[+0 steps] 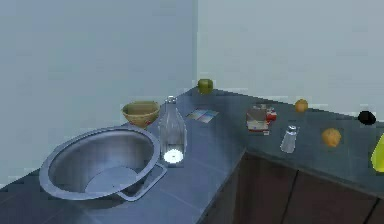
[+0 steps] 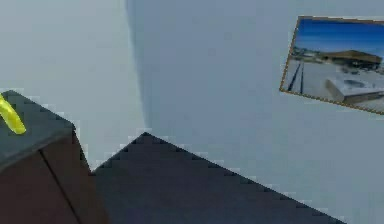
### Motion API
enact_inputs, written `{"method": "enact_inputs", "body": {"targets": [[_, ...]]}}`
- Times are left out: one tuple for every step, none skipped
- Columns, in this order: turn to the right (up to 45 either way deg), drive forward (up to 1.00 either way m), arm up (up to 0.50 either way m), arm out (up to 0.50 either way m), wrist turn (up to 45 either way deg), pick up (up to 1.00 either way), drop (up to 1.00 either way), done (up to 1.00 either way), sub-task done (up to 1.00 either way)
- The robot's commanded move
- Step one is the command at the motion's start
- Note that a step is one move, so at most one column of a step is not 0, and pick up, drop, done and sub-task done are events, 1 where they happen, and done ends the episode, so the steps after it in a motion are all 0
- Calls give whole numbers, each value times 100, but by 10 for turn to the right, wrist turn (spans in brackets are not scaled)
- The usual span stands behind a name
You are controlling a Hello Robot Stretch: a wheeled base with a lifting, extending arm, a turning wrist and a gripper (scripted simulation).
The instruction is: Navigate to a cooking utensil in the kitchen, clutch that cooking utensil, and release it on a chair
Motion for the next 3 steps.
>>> {"method": "enact_inputs", "body": {"targets": [[-150,0,0,0,0,0,0,0,0],[-450,0,0,0,0,0,0,0,0],[-450,0,0,0,0,0,0,0,0]]}}
